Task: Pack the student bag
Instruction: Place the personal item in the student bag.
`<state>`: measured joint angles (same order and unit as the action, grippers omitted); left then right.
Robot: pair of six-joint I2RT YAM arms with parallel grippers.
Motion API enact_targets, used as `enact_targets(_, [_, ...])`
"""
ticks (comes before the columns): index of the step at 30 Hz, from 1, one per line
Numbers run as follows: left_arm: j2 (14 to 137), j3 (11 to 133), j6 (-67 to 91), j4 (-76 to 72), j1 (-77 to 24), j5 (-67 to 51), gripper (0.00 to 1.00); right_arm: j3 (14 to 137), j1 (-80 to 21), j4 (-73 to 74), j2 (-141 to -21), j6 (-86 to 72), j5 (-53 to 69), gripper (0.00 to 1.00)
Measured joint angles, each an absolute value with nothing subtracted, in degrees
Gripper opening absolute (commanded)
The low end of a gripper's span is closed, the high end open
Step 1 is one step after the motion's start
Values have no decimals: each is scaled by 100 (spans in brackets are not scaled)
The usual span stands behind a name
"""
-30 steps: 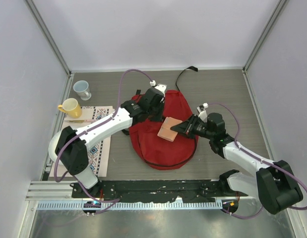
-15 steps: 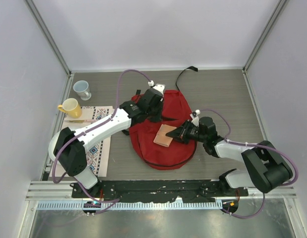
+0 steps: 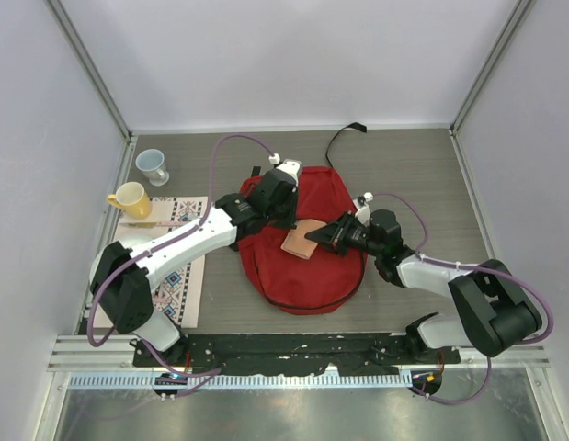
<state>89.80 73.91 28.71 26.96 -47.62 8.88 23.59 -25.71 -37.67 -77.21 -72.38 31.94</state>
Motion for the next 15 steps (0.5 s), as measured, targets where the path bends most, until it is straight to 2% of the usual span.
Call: enact_targets(15, [8895,7303,3107,2609,-4759,751,7,1863,-2534,-5229,-8311,-7924,2434,1])
